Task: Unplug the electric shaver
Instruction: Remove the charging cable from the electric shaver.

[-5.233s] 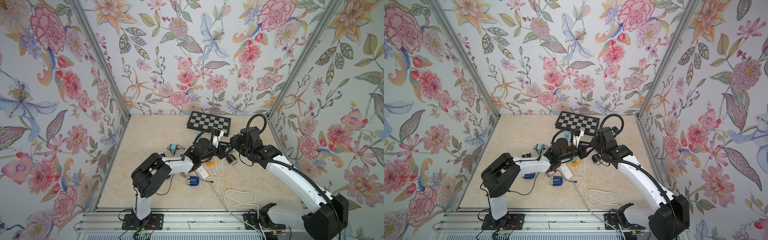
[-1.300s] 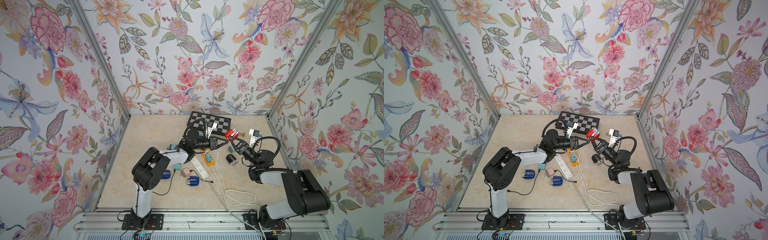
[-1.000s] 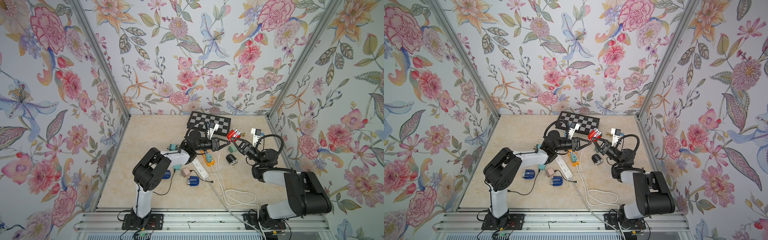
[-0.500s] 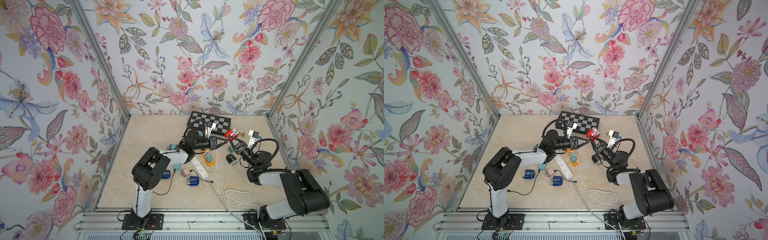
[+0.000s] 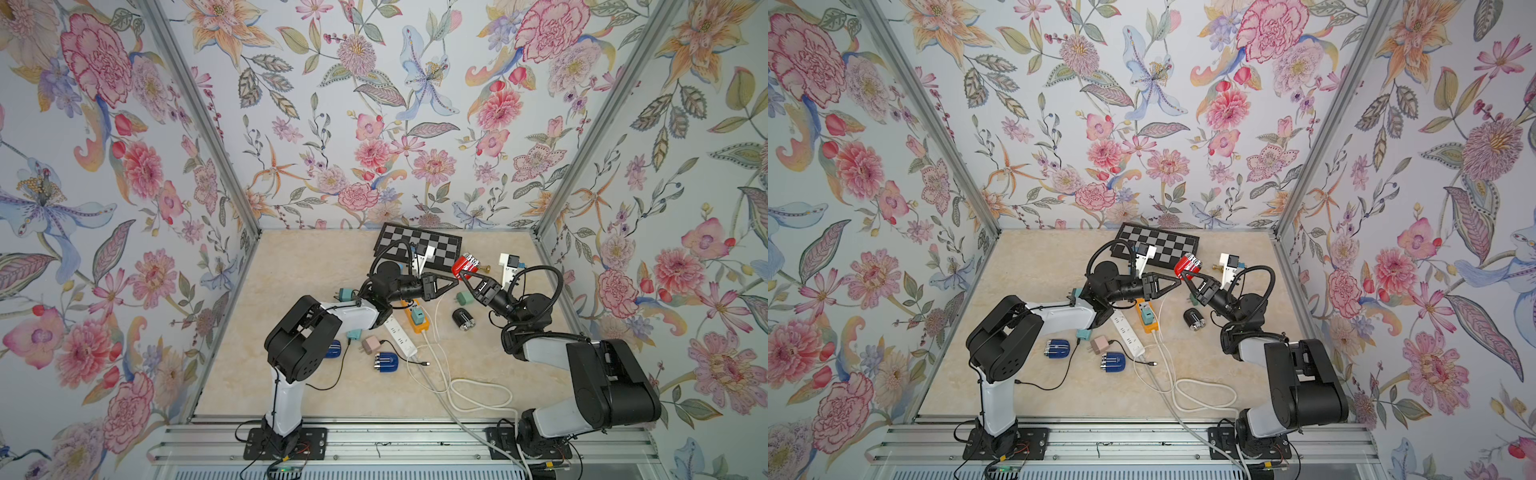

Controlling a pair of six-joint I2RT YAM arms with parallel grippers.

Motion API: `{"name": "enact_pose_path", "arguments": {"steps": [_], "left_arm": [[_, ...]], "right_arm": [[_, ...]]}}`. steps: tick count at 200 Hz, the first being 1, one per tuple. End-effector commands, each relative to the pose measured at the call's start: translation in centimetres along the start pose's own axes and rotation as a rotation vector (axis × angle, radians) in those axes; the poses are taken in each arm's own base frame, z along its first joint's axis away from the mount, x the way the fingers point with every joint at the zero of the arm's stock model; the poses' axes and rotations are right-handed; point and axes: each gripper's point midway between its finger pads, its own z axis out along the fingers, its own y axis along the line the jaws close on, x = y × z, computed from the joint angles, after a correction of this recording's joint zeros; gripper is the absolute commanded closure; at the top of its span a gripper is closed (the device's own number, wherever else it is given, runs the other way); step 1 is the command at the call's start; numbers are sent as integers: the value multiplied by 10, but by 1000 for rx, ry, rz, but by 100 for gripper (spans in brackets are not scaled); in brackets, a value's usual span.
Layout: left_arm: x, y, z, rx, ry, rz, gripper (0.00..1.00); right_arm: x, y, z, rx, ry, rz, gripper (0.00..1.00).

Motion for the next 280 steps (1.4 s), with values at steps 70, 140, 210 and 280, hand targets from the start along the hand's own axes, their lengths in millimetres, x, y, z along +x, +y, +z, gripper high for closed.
{"name": "enact_pose_path", "arguments": {"steps": [70,140,210,280], "left_arm": [[-4,-2,-6,-3,2,23,100],[-13,6,-5,-53,-37,32,100],[-8,5,-7,-46,-11,25,100],[-1,0,-5,-18,27,20,100]], "right_arm": [[-57,2,-6,-58,-70,-27,96],[-2,3,-1,29,-163,-29,100],[-51,-1,-11,3,-88,-66,100],[-63,-3,-4,-26,-54,-84,100]]}}
